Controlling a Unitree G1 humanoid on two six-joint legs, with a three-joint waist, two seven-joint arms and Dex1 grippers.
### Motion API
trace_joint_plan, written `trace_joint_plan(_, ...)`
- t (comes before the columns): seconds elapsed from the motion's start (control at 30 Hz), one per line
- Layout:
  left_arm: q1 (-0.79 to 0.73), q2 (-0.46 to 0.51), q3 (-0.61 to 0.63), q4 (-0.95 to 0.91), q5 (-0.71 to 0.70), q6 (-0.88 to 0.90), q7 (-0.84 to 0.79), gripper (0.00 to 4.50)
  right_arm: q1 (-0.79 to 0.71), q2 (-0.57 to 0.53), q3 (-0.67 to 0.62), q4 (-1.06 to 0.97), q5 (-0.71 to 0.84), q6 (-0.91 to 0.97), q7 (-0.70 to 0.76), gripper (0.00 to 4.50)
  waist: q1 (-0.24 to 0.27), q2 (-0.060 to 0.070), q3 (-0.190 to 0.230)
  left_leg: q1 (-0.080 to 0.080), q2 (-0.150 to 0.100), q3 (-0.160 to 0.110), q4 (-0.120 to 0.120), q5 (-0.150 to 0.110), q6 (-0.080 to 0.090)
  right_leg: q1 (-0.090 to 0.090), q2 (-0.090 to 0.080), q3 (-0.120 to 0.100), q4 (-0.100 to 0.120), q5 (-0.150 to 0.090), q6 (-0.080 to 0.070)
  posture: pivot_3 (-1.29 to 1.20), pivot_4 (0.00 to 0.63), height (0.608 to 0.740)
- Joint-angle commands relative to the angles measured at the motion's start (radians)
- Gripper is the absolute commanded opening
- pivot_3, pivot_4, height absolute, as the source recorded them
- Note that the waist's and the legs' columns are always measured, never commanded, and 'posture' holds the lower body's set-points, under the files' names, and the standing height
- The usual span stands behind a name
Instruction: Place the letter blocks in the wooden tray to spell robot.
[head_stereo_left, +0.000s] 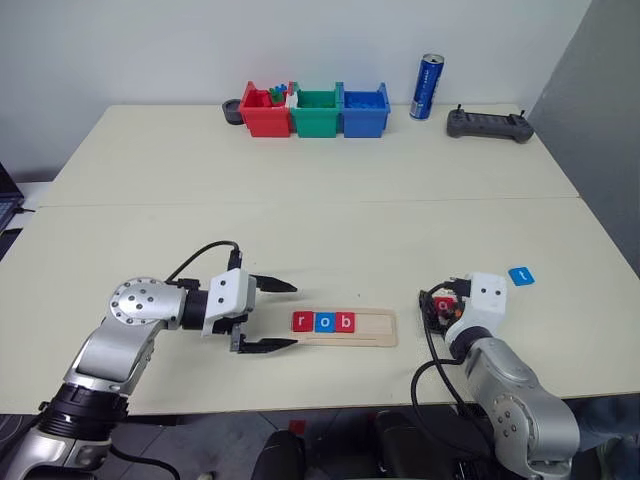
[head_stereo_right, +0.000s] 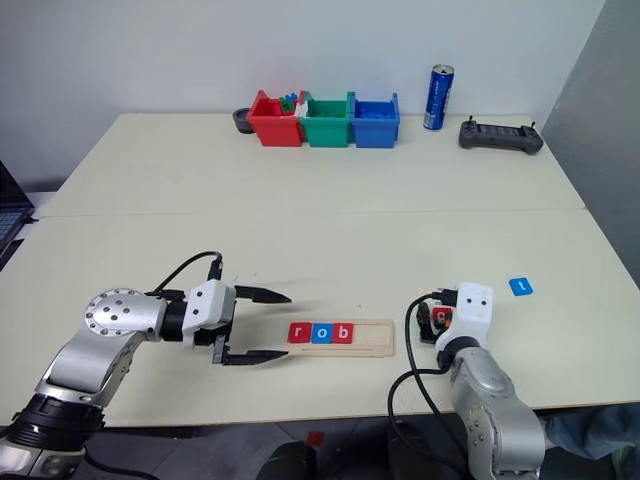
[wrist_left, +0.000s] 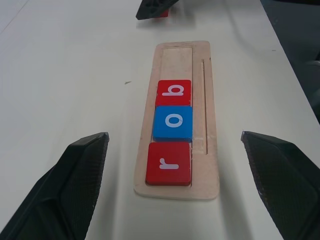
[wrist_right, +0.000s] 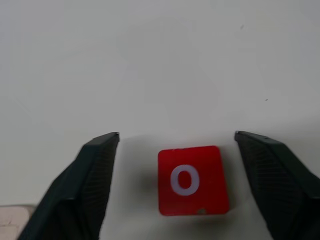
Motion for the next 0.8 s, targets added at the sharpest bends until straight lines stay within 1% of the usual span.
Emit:
trace_joint_plan(0.03, 0.004, 0.003, 0.011, -0.048, -0.011, 0.007, 0.013, 4.50, -0.057, -0.042, -0.038, -0.090, 0.020, -0.009, 0.019, 4.48, 0.000, 0.000, 0.000, 0.000, 0.000, 0.000, 0.000, 0.000, 0.000, 0.000, 0.000, 0.000, 0.000, 0.000, 0.000, 0.00, 0.150, 0.740)
trace_joint_plan(0.1, 0.003, 0.002, 0.012, -0.049, -0.010, 0.010, 0.016, 4.50, -0.087, -0.097, -0.062, -0.107, 0.055, 0.020, 0.075, 4.48, 0.000, 0.000, 0.000, 0.000, 0.000, 0.000, 0.000, 0.000, 0.000, 0.000, 0.000, 0.000, 0.000, 0.000, 0.000, 0.00, 0.150, 0.740)
trace_joint_plan(0.17, 0.000, 0.000, 0.009, -0.046, -0.009, 0.010, 0.019, 4.50, -0.110, -0.192, -0.088, -0.099, 0.125, 0.055, 0.184, 4.48, 0.000, 0.000, 0.000, 0.000, 0.000, 0.000, 0.000, 0.000, 0.000, 0.000, 0.000, 0.000, 0.000, 0.000, 0.000, 0.00, 0.150, 0.740)
trace_joint_plan(0.23, -0.009, -0.004, 0.003, -0.038, -0.006, 0.008, 0.020, 4.50, -0.107, -0.367, -0.083, -0.084, 0.217, 0.083, 0.371, 4.48, 0.000, 0.000, 0.000, 0.000, 0.000, 0.000, 0.000, 0.000, 0.000, 0.000, 0.000, 0.000, 0.000, 0.000, 0.000, 0.00, 0.150, 0.740)
trace_joint_plan(0.27, -0.013, -0.006, 0.001, -0.035, -0.004, 0.007, 0.020, 4.50, -0.102, -0.442, -0.077, -0.075, 0.242, 0.066, 0.441, 4.48, 0.001, 0.000, 0.000, 0.000, 0.000, 0.000, 0.000, 0.000, 0.000, 0.000, 0.000, 0.000, -0.001, 0.000, -0.001, 0.00, 0.150, 0.740)
trace_joint_plan(0.33, -0.021, -0.011, -0.004, -0.030, -0.001, 0.005, 0.020, 4.50, -0.093, -0.578, -0.054, -0.043, 0.259, 0.002, 0.556, 4.48, 0.002, 0.000, 0.000, 0.000, -0.001, 0.000, 0.000, 0.000, 0.000, 0.001, 0.000, 0.000, -0.001, 0.000, -0.001, 0.00, 0.150, 0.740)
trace_joint_plan(0.37, -0.027, -0.014, -0.006, -0.026, 0.001, 0.004, 0.020, 4.50, -0.089, -0.650, -0.032, -0.009, 0.245, -0.062, 0.624, 4.48, 0.002, 0.000, 0.000, 0.000, -0.001, 0.000, 0.000, 0.000, 0.001, 0.001, 0.000, 0.000, -0.001, 0.000, 0.000, 0.00, 0.150, 0.740)
trace_joint_plan(0.43, -0.036, -0.019, -0.010, -0.020, 0.004, 0.001, 0.018, 4.50, -0.077, -0.802, 0.035, 0.080, 0.183, -0.199, 0.752, 4.48, 0.001, 0.000, 0.000, 0.000, -0.001, 0.000, 0.000, 0.000, 0.001, 0.001, 0.000, 0.000, -0.001, -0.002, 0.003, 0.00, 0.150, 0.740)
trace_joint_plan(0.47, -0.039, -0.020, -0.011, -0.018, 0.006, -0.001, 0.017, 4.50, -0.076, -0.855, 0.062, 0.122, 0.154, -0.268, 0.801, 4.48, 0.002, -0.001, 0.000, 0.000, -0.001, 0.001, 0.001, 0.000, 0.001, 0.001, 0.000, 0.000, -0.001, -0.002, 0.003, 0.00, 0.150, 0.740)
trace_joint_plan(0.53, -0.045, -0.022, -0.013, -0.011, 0.007, -0.003, 0.016, 4.50, -0.102, -0.908, 0.093, 0.205, 0.145, -0.345, 0.868, 4.48, 0.002, -0.001, 0.001, 0.000, -0.001, 0.001, 0.001, 0.000, 0.001, 0.001, 0.000, 0.000, -0.001, -0.002, 0.003, 0.00, 0.150, 0.740)
trace_joint_plan(0.67, -0.043, -0.019, -0.012, -0.005, 0.009, -0.013, 0.012, 4.50, -0.165, -0.959, 0.163, 0.358, 0.096, -0.471, 0.968, 4.48, -0.001, -0.001, 0.001, 0.001, 0.000, 0.001, 0.001, 0.000, 0.001, 0.001, 0.000, 0.001, -0.001, -0.001, 0.003, 0.00, 0.150, 0.740)
trace_joint_plan(0.73, -0.042, -0.019, -0.011, -0.006, 0.009, -0.014, 0.013, 4.50, -0.200, -0.973, 0.198, 0.431, 0.069, -0.526, 1.012, 4.48, 0.001, -0.001, 0.001, 0.001, -0.001, 0.001, 0.001, 0.000, 0.001, 0.001, 0.000, 0.000, -0.001, 0.001, -0.001, 0.00, 0.150, 0.740)
trace_joint_plan(0.8, -0.041, -0.018, -0.011, -0.008, 0.009, -0.014, 0.014, 4.50, -0.240, -0.971, 0.223, 0.489, 0.057, -0.559, 1.048, 4.48, 0.001, -0.002, 0.001, 0.000, -0.001, 0.001, 0.001, 0.000, 0.001, 0.001, 0.000, 0.000, -0.001, 0.001, -0.001, 0.00, 0.150, 0.740)
